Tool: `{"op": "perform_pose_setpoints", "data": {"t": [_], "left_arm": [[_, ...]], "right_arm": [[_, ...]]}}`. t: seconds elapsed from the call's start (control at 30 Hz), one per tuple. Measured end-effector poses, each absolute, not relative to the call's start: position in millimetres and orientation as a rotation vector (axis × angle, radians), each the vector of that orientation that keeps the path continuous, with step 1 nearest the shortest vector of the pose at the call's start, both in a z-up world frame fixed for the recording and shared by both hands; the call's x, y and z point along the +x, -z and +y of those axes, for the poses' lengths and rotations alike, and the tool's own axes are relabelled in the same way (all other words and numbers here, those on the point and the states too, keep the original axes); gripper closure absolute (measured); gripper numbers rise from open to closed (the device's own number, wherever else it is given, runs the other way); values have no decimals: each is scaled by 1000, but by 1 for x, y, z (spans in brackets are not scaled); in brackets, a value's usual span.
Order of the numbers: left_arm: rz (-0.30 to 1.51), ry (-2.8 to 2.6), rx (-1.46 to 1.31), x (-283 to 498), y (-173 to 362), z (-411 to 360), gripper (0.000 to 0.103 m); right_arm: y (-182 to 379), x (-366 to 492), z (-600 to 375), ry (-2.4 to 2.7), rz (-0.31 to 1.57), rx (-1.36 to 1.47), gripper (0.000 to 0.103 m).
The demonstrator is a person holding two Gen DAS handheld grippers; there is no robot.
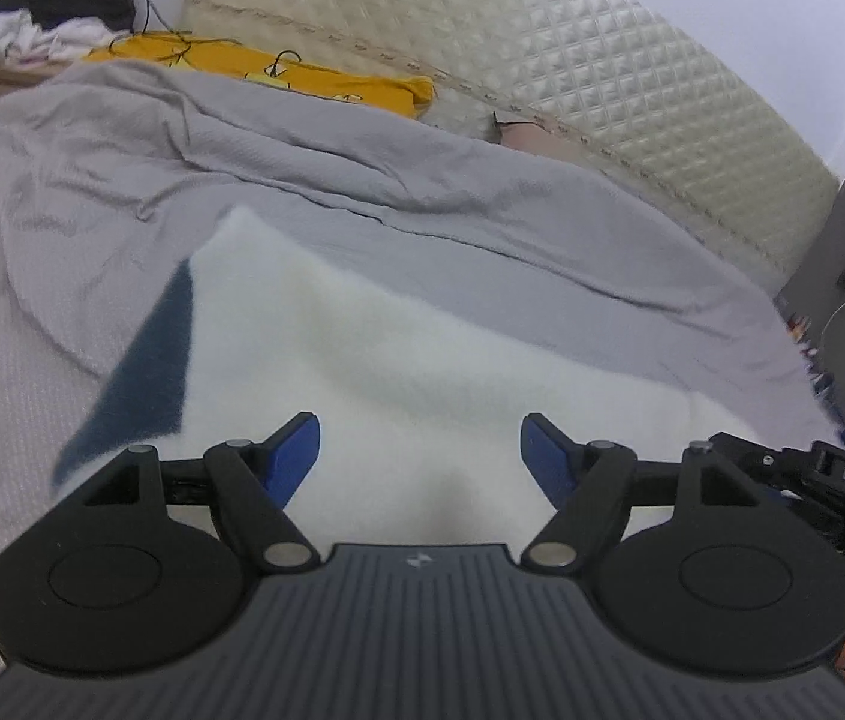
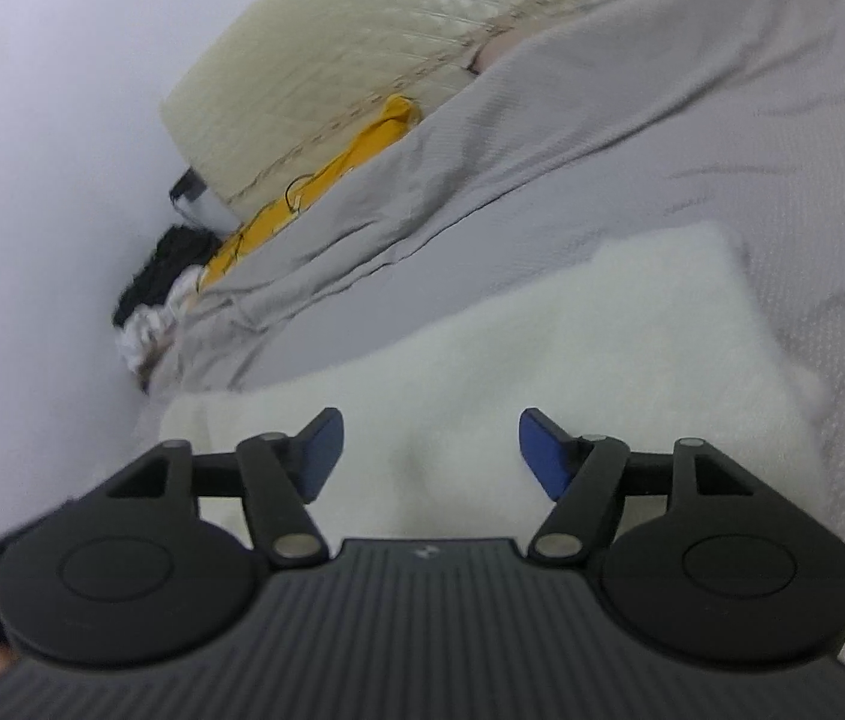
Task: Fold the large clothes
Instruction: 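Open both grippers and release the rolled sweater onto the bed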
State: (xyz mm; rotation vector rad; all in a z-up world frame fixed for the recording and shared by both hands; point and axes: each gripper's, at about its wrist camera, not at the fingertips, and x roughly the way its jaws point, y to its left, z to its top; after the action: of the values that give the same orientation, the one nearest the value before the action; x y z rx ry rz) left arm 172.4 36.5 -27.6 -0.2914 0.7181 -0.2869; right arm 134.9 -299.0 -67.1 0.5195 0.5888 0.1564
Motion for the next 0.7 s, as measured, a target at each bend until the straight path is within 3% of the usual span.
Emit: {"op": "perform_pose_setpoints", "data": {"t": [0.2, 0.7], "left_arm": [[709, 241, -173, 186, 39, 18, 25], [782, 191, -103, 230, 78, 9, 25]], "right_arm": [[73, 148, -277, -127, 553, 346, 35], [104, 178, -273, -112, 547, 276, 37]]}}
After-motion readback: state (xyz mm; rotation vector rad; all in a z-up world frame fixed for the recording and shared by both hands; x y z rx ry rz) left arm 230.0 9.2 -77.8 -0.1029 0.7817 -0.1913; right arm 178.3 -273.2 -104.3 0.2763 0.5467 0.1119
